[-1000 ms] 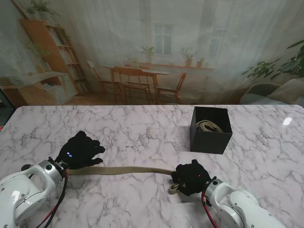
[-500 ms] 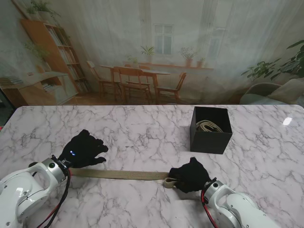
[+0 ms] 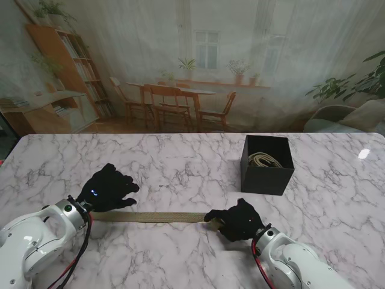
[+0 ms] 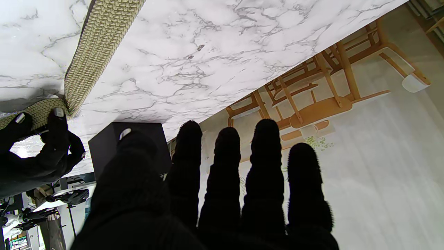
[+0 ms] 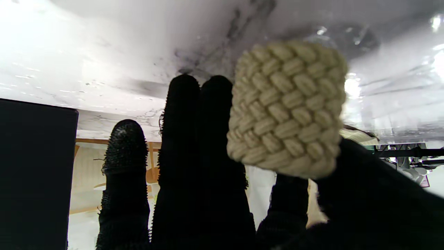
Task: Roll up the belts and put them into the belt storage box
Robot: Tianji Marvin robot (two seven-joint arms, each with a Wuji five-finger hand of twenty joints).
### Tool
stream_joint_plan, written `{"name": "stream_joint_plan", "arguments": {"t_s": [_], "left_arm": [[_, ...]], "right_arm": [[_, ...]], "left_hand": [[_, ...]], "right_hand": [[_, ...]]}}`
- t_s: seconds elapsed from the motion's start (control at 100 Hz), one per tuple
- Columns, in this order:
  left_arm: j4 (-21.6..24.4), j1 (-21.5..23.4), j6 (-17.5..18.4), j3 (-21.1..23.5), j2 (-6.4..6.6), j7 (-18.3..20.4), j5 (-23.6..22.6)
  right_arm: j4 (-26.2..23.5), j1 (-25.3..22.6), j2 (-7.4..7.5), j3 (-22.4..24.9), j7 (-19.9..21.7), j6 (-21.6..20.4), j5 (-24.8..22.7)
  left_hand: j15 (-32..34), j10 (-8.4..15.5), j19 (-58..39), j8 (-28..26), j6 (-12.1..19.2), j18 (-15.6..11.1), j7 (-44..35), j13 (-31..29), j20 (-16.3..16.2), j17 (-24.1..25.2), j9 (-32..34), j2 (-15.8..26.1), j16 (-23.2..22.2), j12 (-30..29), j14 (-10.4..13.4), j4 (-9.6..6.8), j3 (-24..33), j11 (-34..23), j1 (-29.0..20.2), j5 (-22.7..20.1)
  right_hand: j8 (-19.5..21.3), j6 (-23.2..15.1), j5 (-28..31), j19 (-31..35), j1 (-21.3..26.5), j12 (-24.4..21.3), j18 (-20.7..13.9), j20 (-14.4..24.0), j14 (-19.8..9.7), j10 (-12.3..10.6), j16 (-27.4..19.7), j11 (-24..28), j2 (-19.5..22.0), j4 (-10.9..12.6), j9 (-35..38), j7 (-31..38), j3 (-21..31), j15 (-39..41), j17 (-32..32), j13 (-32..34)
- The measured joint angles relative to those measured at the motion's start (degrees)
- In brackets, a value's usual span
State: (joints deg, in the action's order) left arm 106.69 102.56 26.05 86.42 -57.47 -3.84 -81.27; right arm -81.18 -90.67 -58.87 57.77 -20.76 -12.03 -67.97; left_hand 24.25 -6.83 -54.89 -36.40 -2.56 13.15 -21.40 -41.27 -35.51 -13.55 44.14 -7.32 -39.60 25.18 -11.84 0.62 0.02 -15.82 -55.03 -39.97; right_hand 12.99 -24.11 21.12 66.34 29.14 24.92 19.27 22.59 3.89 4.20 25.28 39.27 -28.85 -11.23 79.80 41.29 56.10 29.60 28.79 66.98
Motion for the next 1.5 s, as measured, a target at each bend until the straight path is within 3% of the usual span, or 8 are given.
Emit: {"name": "stream_joint_plan", "arguments": {"t_s": [0.15, 0.25, 0.34, 0.49, 0.81, 1.03, 1.29, 1.5], "left_arm": [[0.01, -0.06, 0.16, 0.06, 0.00, 0.36, 0.08], [0.02, -0.12, 0.22, 0.06, 0.00, 0.55, 0.27], [0.03, -0.21, 0.27, 0.04, 0.00, 0.79, 0.39], [-0.15, -0.89, 0.22, -0.62, 0.00, 1.56, 1.32], [-3.79, -5.47, -4.15, -5.24, 0.01, 4.41, 3.09], [-7.66, -7.74, -6.53, -7.79, 0.01, 3.68, 3.67], [-8.56, -7.97, -7.35, -8.01, -0.03, 3.93, 4.15], [-8.44, -7.27, -7.28, -7.72, -0.10, 3.25, 4.20]], "right_arm": [[0.59, 0.55, 0.00, 0.01, 0.05, -3.08, 0.65], [0.69, 0.75, 0.01, 0.00, 0.36, -3.29, 0.89], [0.30, 0.79, 0.00, 0.23, 1.86, -3.39, 1.93], [-2.66, -0.05, -0.05, 2.55, 9.52, -4.95, 2.96], [-11.48, -2.72, 0.80, 6.47, 27.11, -6.53, 4.47], [-14.35, -3.27, 1.36, 6.97, 31.93, -5.94, 3.45], [-14.97, -3.50, 1.47, 7.02, 31.71, -5.29, 0.51], [-12.60, -2.97, 1.78, 5.36, 22.37, -3.12, -4.88]], "left_hand": [[-0.01, 0.00, 0.00, -0.01, 0.01, 0.02, 0.00, 0.00, 0.00, 0.01, 0.00, 0.00, 0.00, 0.00, 0.00, 0.00, 0.00, 0.00, 0.00, 0.00], [-0.01, 0.00, 0.00, -0.01, 0.01, 0.02, 0.00, 0.00, 0.00, 0.01, 0.00, 0.00, 0.00, 0.00, 0.00, 0.00, 0.00, 0.00, 0.00, 0.00], [-0.02, 0.00, 0.00, -0.01, 0.01, 0.02, 0.00, 0.00, 0.00, 0.02, 0.00, 0.00, 0.00, 0.00, 0.00, 0.00, 0.00, 0.00, 0.00, 0.00], [-0.02, 0.00, 0.00, -0.01, 0.02, 0.02, 0.00, 0.00, -0.01, 0.07, 0.00, 0.00, 0.00, 0.00, 0.00, 0.00, 0.00, 0.00, 0.00, 0.00], [-2.60, 0.00, 3.04, -0.01, 0.03, 0.67, 0.01, 1.05, -0.02, 0.87, 0.00, 0.02, 1.87, -0.08, -0.03, 0.00, 0.00, 0.72, 0.02, 0.00], [-7.73, 0.00, 7.82, -0.01, 0.05, 1.21, 0.14, 4.93, 2.50, 2.94, -2.81, 0.04, 7.47, -2.55, 0.26, 0.00, -0.04, 3.47, 0.63, 0.00], [-8.76, 0.00, 8.05, -0.01, 0.05, 1.22, 0.60, 5.90, 2.90, 3.77, -3.67, 0.68, 9.18, -3.68, 0.25, 0.00, 0.10, 4.35, 0.68, 0.00], [-8.76, 0.00, 8.69, -0.01, 0.05, 1.24, 0.61, 5.90, 2.91, 4.08, -3.67, 0.68, 9.19, -3.68, 0.25, 0.00, -0.10, 4.35, 1.26, 0.00]], "right_hand": [[1.93, -2.93, 17.28, -1.80, 0.22, 0.04, 0.56, -0.49, 0.25, 0.22, 0.07, 0.01, 0.64, -0.01, 0.53, 3.29, -0.01, 0.68, -2.04, 0.00], [-8.08, -0.02, 23.54, -2.46, 0.77, 0.05, 0.48, -0.49, 0.09, 0.19, 0.17, -0.72, -0.38, -3.81, 0.61, 7.80, 0.01, 0.74, -2.72, -0.23], [-11.04, 5.71, 23.22, -2.53, -1.30, -2.65, -1.51, -0.49, -0.81, -1.04, 0.69, -4.74, -0.96, -4.58, 0.77, 11.87, 0.31, 0.89, -3.49, -1.05], [3.17, 13.66, 23.46, -3.58, -13.83, -7.58, -2.82, -0.50, -4.15, -3.60, -0.62, -11.20, 3.35, 3.74, -1.60, -0.18, -0.44, 0.83, -6.93, -6.37], [5.09, 25.24, 10.03, -4.93, -14.68, -15.90, -4.33, -0.51, -6.68, -3.49, -8.92, -23.07, 10.12, 5.18, -9.36, -5.84, -5.35, -10.80, -11.92, -18.53], [4.16, 28.05, 6.05, -5.85, -5.79, -18.75, -4.35, -0.59, -6.72, -2.93, -10.14, -28.43, 0.30, 8.77, -12.84, -8.13, 20.95, -11.42, -13.40, -21.62], [3.53, 28.39, 4.72, -6.00, 8.80, -18.76, -5.11, -0.68, -7.02, -2.83, -10.99, -29.06, -8.37, 10.03, -14.01, -8.02, 24.46, -12.27, -12.03, -22.05], [3.43, 25.32, 9.69, -4.60, 1.64, -18.71, -10.39, -2.31, -9.05, -7.19, -11.85, -29.19, -4.45, 3.73, -6.69, -5.80, 12.67, -12.08, -9.25, -15.15]]}}
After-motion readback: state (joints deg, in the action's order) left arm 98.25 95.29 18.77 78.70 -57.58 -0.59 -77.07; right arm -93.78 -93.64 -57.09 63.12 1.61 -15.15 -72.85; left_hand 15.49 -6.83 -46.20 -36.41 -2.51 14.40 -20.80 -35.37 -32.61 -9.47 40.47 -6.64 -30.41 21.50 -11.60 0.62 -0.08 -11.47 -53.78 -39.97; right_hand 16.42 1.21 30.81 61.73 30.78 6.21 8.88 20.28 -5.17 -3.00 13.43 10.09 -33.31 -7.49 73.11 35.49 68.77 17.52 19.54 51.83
